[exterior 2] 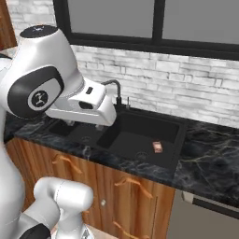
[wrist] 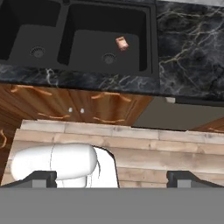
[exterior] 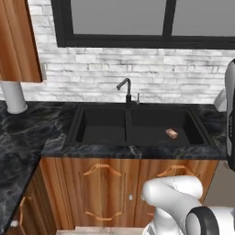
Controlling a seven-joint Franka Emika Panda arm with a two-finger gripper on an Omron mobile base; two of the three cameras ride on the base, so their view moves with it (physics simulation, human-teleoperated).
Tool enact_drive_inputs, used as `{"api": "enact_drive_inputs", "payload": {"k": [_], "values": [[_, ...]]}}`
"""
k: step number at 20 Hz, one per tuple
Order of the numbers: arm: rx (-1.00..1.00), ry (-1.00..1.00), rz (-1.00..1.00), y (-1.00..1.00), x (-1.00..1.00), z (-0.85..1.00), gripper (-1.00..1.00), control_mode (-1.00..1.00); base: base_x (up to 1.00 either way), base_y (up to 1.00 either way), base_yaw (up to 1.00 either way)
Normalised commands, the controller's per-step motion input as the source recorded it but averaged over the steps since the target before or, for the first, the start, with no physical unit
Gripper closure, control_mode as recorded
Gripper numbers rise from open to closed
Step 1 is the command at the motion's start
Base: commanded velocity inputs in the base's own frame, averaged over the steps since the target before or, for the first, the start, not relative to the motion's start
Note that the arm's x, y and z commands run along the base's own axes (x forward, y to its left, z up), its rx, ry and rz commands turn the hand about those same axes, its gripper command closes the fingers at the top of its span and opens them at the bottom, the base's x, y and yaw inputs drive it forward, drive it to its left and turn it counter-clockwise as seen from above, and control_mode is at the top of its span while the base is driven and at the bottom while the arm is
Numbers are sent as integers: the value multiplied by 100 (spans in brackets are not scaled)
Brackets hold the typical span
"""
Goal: Pick up the bar soap and dish brush from the sink, and place them back in the cabinet, and close the cabinet doors.
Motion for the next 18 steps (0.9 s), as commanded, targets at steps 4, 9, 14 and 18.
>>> {"api": "enact_drive_inputs", "payload": {"k": [4,9,14,18], "values": [[0,0,0,0,0,0,-100,100,9,-27,-22],[0,0,0,0,0,0,-100,100,23,-3,-17],[0,0,0,0,0,0,-100,100,49,4,-16],[0,0,0,0,0,0,-100,100,41,19,-24]]}}
